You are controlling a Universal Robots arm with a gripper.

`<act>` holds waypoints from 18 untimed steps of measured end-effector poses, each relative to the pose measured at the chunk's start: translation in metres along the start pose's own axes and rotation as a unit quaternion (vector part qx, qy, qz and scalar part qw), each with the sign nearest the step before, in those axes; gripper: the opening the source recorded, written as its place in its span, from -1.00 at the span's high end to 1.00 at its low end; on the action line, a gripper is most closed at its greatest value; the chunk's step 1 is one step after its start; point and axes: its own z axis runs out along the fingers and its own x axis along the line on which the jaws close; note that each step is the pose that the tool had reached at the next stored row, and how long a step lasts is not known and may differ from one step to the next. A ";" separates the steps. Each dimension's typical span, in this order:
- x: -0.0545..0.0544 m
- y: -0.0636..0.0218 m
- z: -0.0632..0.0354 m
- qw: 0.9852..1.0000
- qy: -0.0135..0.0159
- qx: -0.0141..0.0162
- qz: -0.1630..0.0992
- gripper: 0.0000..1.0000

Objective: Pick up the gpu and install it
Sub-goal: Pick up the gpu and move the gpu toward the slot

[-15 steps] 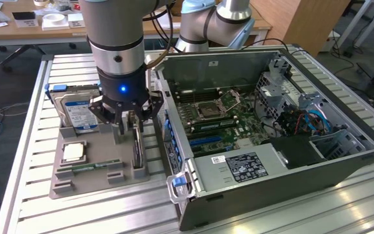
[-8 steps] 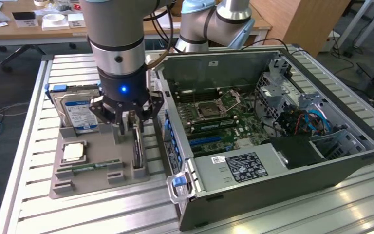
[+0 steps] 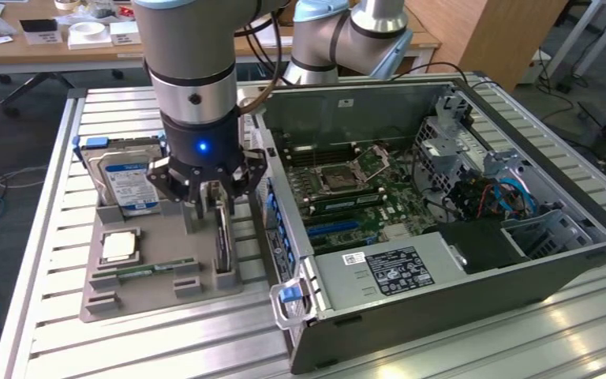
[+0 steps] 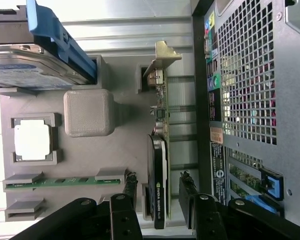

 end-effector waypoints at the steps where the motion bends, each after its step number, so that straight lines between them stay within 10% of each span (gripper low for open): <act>1: 0.000 -0.0001 0.0016 1.000 0.000 0.000 0.000 0.05; 18: -0.002 -0.0001 0.0046 1.000 0.000 0.000 0.000 0.05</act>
